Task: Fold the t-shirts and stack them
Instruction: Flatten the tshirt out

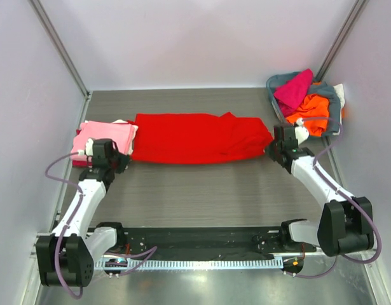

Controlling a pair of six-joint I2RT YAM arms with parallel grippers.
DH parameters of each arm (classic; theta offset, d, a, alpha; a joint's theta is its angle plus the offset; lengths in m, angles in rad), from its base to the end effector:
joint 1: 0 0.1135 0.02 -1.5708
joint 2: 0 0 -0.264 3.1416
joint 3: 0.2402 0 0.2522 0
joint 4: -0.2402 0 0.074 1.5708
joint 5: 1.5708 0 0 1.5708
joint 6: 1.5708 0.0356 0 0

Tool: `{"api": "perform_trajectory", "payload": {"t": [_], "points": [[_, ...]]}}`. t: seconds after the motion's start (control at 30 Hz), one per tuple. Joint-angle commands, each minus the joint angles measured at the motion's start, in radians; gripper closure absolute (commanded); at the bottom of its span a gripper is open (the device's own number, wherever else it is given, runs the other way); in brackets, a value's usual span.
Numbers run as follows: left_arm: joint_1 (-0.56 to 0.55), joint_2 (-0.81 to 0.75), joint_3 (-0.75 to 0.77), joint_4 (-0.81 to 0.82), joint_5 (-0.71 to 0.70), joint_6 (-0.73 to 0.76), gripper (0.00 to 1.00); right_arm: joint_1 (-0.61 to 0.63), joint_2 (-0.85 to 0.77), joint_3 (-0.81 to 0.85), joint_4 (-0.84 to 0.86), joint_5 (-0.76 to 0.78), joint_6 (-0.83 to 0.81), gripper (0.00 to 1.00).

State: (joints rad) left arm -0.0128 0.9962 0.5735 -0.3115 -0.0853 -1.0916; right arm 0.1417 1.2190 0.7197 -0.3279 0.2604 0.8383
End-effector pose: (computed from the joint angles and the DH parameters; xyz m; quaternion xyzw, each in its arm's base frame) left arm 0.2058 0.0004 0.2160 -0.4838 0.7744 -0.1797 0.3660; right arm 0.2450 0.0257 0.2169 0.3596 0.8522 0.0628 0.3748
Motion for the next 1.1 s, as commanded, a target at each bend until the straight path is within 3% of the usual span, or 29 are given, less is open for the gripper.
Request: {"api": "perform_trajectory", "payload": {"t": [0.0,0.13,0.23,0.53,0.7,0.77,0.83,1.07], "points": [[0.008,0.021,0.198,-0.087,-0.034,0.039,1.00,-0.010,0.043,0.216,-0.022,0.000,-0.034,0.99],[0.008,0.036,0.409,-0.195,-0.056,0.084,1.00,-0.011,0.016,0.414,-0.086,0.007,-0.062,0.99],[0.008,0.015,0.440,-0.236,-0.056,0.102,1.00,-0.014,-0.035,0.379,-0.103,0.004,-0.065,0.99],[0.008,-0.192,0.051,-0.228,-0.016,0.067,1.00,-0.016,-0.248,-0.084,-0.120,-0.047,0.016,0.99],[0.008,-0.306,-0.162,-0.215,0.013,0.010,1.00,-0.016,-0.456,-0.226,-0.201,0.008,0.050,0.98],[0.008,-0.352,-0.219,-0.212,0.012,-0.011,1.00,-0.016,-0.489,-0.267,-0.206,-0.012,0.059,0.88],[0.008,-0.386,-0.244,-0.210,0.012,-0.020,1.00,-0.016,-0.493,-0.289,-0.209,-0.029,0.061,0.69],[0.008,-0.404,-0.273,-0.219,0.010,-0.024,1.00,-0.016,-0.480,-0.318,-0.229,-0.049,0.087,0.61]]}}
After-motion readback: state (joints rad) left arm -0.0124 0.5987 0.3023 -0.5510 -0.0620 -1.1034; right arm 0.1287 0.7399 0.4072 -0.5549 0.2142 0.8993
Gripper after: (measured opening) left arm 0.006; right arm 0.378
